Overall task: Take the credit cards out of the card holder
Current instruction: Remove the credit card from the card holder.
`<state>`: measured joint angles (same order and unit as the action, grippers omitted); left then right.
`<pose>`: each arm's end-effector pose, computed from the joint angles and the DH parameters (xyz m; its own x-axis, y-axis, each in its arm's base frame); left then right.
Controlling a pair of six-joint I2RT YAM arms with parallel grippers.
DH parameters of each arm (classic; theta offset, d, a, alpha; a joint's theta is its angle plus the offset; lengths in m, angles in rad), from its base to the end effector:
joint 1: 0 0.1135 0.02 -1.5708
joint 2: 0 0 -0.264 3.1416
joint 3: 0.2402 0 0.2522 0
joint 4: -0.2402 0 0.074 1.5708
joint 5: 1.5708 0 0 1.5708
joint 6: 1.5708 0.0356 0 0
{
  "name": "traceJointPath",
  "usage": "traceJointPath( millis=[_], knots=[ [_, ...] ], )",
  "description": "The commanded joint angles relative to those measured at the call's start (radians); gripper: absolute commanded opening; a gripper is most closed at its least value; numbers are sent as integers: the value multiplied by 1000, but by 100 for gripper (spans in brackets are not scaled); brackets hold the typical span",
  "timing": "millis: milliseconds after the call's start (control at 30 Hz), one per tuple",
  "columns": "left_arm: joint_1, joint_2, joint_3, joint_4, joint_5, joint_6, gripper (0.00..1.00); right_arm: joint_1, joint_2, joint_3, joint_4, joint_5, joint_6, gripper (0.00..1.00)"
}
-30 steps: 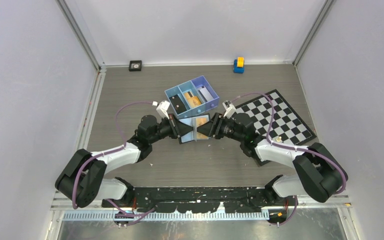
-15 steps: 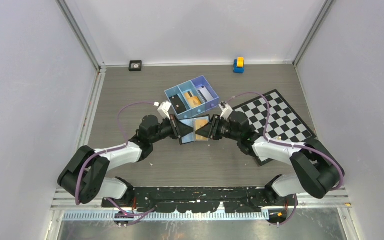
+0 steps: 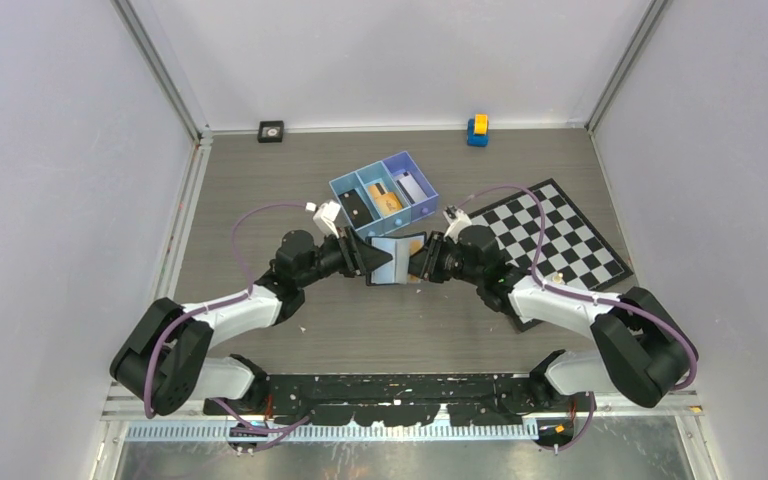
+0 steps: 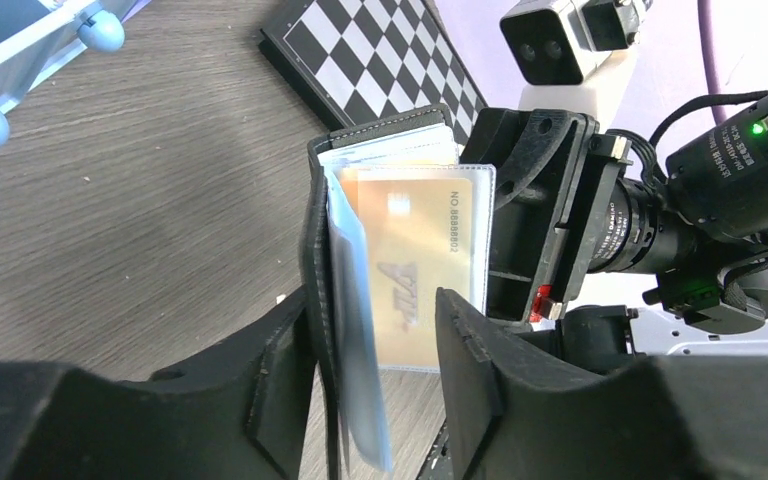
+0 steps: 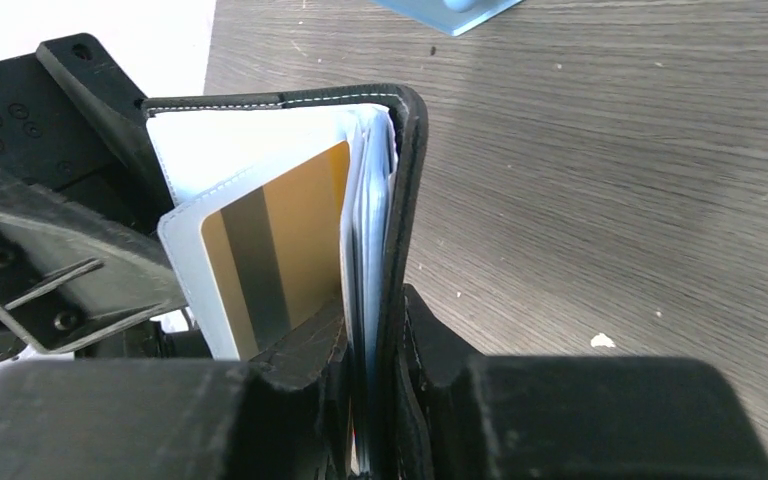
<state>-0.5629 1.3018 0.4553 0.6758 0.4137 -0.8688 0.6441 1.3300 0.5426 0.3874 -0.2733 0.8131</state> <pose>0.2141 -0.1520 0.2062 -0.7217 -0.3713 -0.5842 0.4222 0.4327 -0.7966 0.2119 0.1711 0.1965 -0.7784 0.2902 -0.5566 -0.3078 0.5964 0.7413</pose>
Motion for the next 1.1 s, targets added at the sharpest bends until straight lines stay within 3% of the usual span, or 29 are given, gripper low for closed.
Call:
traceJointPath(
  millis=[0, 133, 333, 533, 633, 733, 1067],
  knots=[
    [-6, -15, 33, 44, 19, 14, 50, -1, -54, 34, -20, 54, -31, 10],
    [-26, 45, 54, 62, 47, 15, 53, 8, -57, 59, -87, 94, -58, 6],
    [-35, 141, 79, 158, 130, -22, 57, 95, -54, 138, -273, 307, -143, 1],
    [-35, 137, 78, 155, 120, -16, 63, 132, -43, 171, -331, 401, -161, 0],
    [-35, 97, 62, 117, 74, -2, 76, 131, -52, 171, -341, 411, -163, 0],
    [-35, 58, 40, 99, 23, 1, 98, 131, -60, 174, -350, 417, -166, 1],
    [-35, 69, 53, 56, 3, 44, 100, 132, -76, 165, -318, 359, -164, 1]
  ],
)
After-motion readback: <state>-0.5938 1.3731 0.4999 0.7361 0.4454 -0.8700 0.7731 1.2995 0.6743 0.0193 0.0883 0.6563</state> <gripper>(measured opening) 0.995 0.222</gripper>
